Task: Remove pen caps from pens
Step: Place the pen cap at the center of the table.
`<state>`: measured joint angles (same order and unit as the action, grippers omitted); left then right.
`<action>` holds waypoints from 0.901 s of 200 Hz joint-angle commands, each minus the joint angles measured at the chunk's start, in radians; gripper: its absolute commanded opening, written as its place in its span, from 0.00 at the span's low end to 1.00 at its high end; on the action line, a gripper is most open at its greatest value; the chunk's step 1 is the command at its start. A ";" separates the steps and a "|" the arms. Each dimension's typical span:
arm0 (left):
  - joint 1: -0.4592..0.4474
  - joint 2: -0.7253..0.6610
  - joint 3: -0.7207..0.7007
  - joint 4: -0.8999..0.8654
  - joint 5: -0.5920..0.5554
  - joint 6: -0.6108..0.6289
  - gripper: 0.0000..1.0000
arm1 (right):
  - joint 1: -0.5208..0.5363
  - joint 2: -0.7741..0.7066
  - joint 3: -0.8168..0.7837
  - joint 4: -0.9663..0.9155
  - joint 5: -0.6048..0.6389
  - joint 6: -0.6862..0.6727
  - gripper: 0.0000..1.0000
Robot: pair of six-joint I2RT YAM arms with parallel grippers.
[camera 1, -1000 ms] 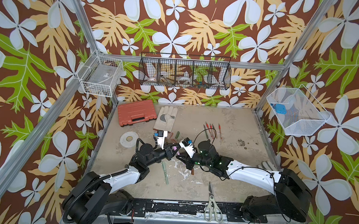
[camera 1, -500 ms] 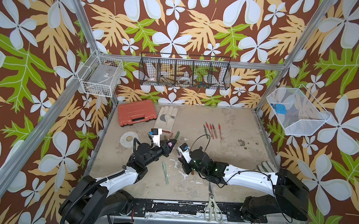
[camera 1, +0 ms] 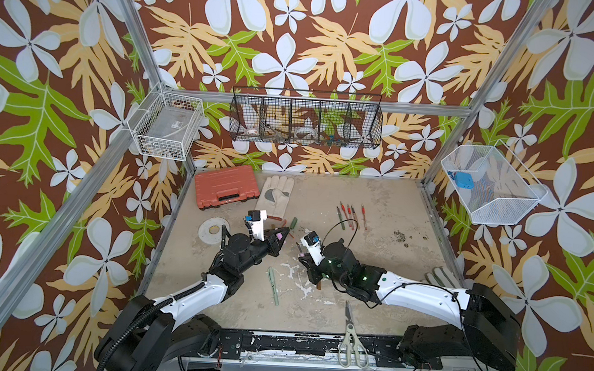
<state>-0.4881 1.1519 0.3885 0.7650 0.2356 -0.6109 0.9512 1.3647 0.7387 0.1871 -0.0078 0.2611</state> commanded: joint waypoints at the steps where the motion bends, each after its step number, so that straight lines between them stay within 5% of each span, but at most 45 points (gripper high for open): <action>1: 0.002 -0.003 0.009 -0.059 -0.033 0.047 0.00 | -0.013 -0.034 -0.013 0.016 -0.002 0.018 0.00; 180: 0.004 0.245 0.197 -0.364 -0.210 0.094 0.00 | -0.223 -0.213 -0.118 0.043 -0.069 0.078 0.00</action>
<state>-0.4881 1.3685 0.5716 0.4263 0.0528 -0.5320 0.7303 1.1591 0.6247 0.2005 -0.0563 0.3153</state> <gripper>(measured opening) 0.147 0.079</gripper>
